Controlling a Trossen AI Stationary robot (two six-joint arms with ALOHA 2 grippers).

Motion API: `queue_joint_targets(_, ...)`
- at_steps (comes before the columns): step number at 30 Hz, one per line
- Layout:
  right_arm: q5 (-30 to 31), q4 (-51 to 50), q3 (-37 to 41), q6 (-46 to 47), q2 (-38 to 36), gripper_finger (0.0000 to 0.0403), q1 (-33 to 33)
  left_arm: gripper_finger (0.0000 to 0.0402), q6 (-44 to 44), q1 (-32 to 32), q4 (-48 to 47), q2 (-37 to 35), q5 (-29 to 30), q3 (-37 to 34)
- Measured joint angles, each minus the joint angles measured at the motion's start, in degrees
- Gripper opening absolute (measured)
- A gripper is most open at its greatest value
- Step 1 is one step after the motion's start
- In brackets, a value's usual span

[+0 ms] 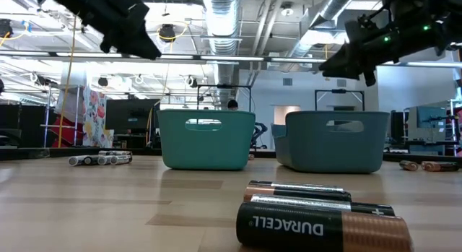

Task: Sort batteries
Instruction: Put the silver battery into the blue bin

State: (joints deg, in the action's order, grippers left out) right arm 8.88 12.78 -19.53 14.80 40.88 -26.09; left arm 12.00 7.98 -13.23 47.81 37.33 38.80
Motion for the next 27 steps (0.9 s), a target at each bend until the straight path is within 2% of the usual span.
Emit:
queue_joint_targets(6, -1.45, -1.43, 0.0, -0.28, 0.0, 0.0138, 0.2, 0.0114, 15.15, 9.26, -18.52, 4.55, -0.75, 11.39)
queue_joint_targets(9, -2.14, -1.79, 0.0, -0.26, 0.0, 0.0138, 0.17, 0.0114, 21.39, 15.57, -28.81, 7.28, -4.87, 16.71)
queue_joint_targets(11, -2.29, -1.85, 0.0, -0.26, 0.01, 0.0138, 0.2, 0.0114, 22.26, 19.72, -33.13, 8.99, -8.94, 19.36)
queue_joint_targets(15, -2.73, -1.86, 0.0, 0.89, -0.03, 0.0138, 0.2, 0.0114, 18.08, 24.87, -33.48, 11.08, -16.02, 21.53)
queue_joint_targets(24, -2.73, -1.82, 0.0, 5.32, -0.07, 0.0138, 0.2, 0.0126, 14.83, 32.62, -29.86, 12.28, -16.51, 21.6)
queue_joint_targets(27, -2.73, -1.56, 0.0, 6.41, -0.07, 0.0138, 0.2, 0.0147, 12.71, 37.48, -30.11, 12.31, -21.77, 21.6)
